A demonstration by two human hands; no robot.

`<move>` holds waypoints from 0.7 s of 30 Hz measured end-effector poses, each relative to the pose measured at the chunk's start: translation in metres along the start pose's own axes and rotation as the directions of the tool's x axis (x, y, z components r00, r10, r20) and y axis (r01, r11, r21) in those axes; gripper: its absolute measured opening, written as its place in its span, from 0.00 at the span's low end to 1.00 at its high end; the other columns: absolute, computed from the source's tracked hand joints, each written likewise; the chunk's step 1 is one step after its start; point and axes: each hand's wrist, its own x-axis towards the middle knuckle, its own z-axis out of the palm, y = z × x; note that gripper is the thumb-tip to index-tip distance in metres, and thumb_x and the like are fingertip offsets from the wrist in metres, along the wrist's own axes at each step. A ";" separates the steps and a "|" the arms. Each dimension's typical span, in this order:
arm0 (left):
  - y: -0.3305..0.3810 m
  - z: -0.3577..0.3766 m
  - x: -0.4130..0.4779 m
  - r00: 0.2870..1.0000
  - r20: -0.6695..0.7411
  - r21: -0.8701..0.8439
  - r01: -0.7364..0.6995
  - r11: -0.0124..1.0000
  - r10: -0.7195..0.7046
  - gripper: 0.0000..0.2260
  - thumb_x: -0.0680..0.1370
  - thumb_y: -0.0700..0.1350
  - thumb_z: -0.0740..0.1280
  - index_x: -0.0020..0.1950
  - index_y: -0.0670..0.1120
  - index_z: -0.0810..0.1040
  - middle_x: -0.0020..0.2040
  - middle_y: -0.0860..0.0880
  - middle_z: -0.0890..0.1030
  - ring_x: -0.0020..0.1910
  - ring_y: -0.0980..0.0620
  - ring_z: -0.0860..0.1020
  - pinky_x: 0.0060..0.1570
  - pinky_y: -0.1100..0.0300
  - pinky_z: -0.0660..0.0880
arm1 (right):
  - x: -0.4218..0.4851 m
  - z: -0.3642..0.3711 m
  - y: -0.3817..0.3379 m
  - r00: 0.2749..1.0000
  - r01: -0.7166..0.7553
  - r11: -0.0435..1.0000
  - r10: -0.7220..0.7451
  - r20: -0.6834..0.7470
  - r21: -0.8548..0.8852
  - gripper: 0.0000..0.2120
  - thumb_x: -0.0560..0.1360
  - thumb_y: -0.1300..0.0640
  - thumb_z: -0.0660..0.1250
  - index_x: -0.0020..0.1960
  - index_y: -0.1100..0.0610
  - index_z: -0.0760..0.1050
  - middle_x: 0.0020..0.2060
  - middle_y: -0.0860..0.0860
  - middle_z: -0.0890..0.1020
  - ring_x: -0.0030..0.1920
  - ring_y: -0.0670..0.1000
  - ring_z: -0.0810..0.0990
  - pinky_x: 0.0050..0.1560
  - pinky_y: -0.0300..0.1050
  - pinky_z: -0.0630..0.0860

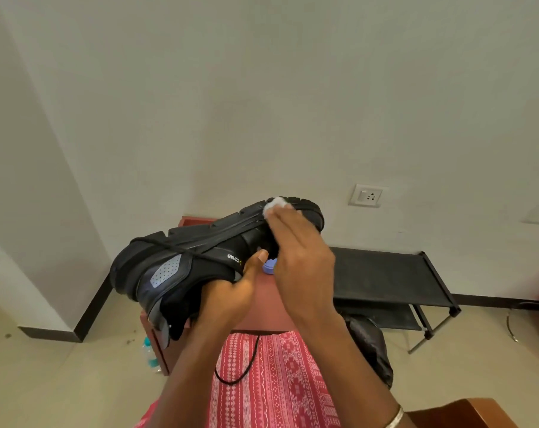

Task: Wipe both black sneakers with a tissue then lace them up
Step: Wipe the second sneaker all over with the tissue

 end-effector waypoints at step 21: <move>-0.003 -0.011 0.006 0.994 0.091 -0.246 -0.030 0.969 0.053 0.10 0.76 0.44 0.73 0.56 0.52 0.85 0.55 0.54 0.86 0.59 0.53 0.82 0.66 0.46 0.74 | 0.003 0.001 0.009 0.974 -0.173 0.980 0.185 -0.129 0.096 0.18 0.73 0.72 0.62 0.59 0.63 0.82 0.59 0.55 0.83 0.62 0.52 0.80 0.67 0.48 0.73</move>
